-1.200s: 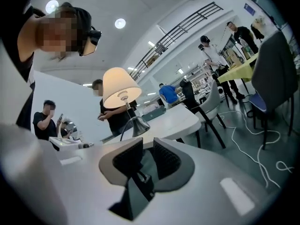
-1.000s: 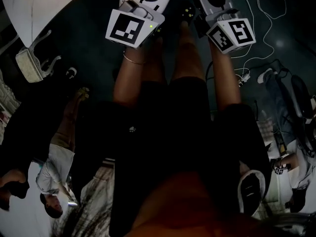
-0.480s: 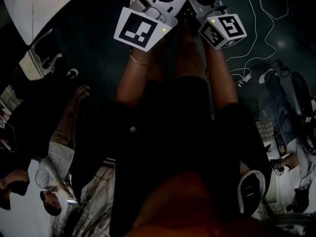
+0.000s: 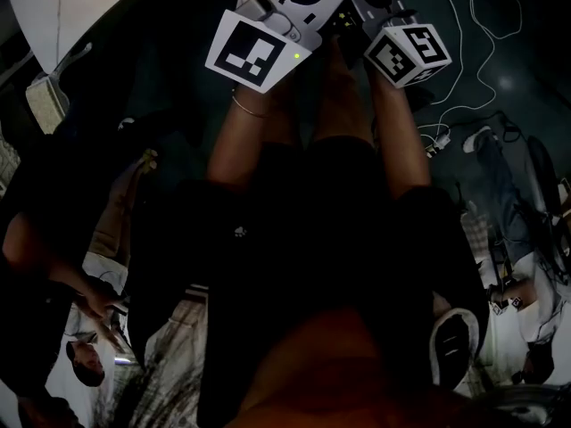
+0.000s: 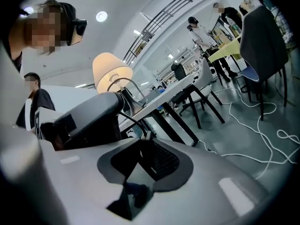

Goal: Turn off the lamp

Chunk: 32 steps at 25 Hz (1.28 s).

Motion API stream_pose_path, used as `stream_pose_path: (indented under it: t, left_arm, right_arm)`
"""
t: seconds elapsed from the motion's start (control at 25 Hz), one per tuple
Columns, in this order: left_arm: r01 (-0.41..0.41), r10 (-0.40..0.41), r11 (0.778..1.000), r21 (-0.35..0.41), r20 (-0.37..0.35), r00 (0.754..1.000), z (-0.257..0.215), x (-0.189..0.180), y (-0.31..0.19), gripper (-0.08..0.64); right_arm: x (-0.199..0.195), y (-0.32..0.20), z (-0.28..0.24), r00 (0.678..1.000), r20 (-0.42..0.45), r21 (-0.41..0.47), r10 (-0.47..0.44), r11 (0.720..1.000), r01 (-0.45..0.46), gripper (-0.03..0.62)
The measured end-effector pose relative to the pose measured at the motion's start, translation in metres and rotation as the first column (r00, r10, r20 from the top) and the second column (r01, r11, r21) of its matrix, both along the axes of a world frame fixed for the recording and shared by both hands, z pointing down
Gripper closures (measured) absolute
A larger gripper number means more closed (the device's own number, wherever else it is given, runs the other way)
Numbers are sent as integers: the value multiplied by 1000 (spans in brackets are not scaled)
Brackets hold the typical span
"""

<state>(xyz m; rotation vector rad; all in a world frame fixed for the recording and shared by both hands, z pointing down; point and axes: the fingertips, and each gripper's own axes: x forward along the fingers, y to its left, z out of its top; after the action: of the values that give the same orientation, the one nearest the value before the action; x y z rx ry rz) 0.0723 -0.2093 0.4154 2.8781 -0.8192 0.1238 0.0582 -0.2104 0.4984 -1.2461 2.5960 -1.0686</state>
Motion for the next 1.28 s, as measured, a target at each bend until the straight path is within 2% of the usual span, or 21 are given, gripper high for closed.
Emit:
stream_pose_path:
  t: [0.16, 0.28, 0.48, 0.64, 0.76, 0.92, 1.08, 1.28]
  left_arm:
    - [-53, 50, 998, 41, 74, 996, 8, 0, 6, 535]
    - [-74, 71, 997, 27, 106, 992, 20, -4, 13, 535]
    - [-52, 56, 998, -28, 172, 983, 53, -18, 21, 535]
    - [-33, 36, 999, -15, 260, 965, 74, -29, 25, 534]
    - [3, 9, 999, -46, 258, 966, 89, -33, 24, 535]
    - [8, 8, 998, -63, 239, 971, 99, -31, 24, 534]
    - [19, -5, 997, -73, 186, 982, 98, -27, 23, 534]
    - [20, -10, 998, -65, 160, 987, 90, -25, 22, 535]
  right_arm:
    - [7, 2, 3, 1000, 26, -27, 6, 1000, -5, 515]
    - [12, 3, 3, 998, 68, -47, 12, 999, -9, 515]
    - [17, 4, -4, 990, 137, -51, 17, 999, -10, 515]
    - [20, 5, -13, 989, 149, -27, 13, 1000, -9, 515]
    - [22, 6, -17, 981, 193, -33, 15, 999, -9, 515]
    - [22, 9, -24, 969, 246, -34, -1, 999, 10, 515]
    - [27, 9, -28, 955, 297, -45, 7, 999, 7, 515]
    - [31, 6, -31, 924, 381, -67, 28, 998, -2, 515]
